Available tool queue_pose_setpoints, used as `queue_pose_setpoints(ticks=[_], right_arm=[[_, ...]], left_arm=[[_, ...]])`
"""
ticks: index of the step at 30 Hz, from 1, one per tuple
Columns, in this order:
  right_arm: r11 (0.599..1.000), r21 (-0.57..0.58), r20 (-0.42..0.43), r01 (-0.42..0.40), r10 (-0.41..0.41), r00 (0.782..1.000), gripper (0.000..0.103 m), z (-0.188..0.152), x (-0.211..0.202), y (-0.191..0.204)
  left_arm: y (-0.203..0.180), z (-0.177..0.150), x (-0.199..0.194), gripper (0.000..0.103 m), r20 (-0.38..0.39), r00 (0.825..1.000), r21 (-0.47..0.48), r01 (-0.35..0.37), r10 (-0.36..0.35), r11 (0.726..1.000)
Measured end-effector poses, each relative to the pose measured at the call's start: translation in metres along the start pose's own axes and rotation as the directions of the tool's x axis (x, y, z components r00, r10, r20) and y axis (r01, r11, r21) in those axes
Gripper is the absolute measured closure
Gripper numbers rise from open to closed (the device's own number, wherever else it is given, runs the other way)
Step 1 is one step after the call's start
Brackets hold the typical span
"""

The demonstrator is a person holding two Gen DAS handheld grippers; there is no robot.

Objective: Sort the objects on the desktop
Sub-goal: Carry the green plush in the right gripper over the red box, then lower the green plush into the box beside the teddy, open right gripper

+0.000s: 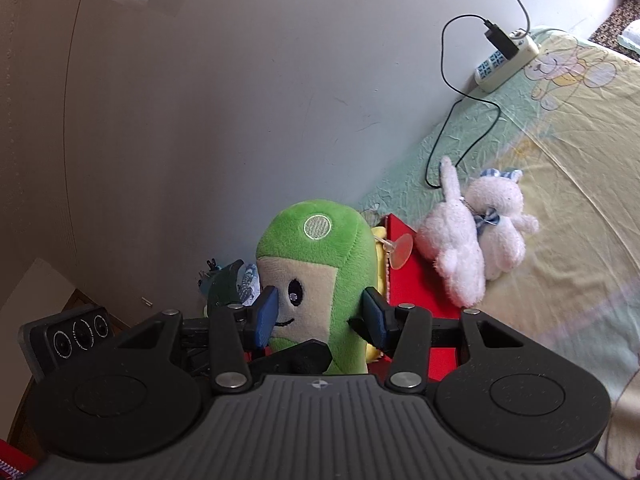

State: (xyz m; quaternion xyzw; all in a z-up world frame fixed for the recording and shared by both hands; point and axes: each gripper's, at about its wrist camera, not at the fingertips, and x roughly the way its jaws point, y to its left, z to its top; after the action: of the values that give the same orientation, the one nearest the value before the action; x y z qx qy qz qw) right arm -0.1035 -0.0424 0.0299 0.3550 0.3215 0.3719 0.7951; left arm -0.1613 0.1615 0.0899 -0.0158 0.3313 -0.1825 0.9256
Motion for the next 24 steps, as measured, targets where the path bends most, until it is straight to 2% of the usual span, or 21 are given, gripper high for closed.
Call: queue_pose_setpoints(ticks=[6,10,18,24], right_arm=[[0.998,-0.036,-0.006,-0.048,0.047,0.999,0.054,-0.003,0.045,0.023],[0.997,-0.047,-0.050,-0.056,0.054,0.997,0.054,-0.003,0.082,0.033],[0.995,-0.087,-0.181,-0.038,0.022,0.983,0.054,-0.015,0.155,0.048],[0.992,-0.125,-0.242,-0.003,-0.028,0.970,0.054,-0.022,0.192,0.044]], left_arm=[[0.037,-0.003,-0.026,0.037,0.045,0.996,0.020,-0.078,0.077,0.997],[0.067,-0.011,-0.035,0.037,0.044,0.990,-0.019,-0.131,0.132,0.991],[0.125,-0.030,-0.036,0.037,-0.016,0.974,-0.115,-0.227,0.227,0.967],[0.158,-0.042,-0.022,0.037,-0.081,0.965,-0.159,-0.261,0.251,0.952]])
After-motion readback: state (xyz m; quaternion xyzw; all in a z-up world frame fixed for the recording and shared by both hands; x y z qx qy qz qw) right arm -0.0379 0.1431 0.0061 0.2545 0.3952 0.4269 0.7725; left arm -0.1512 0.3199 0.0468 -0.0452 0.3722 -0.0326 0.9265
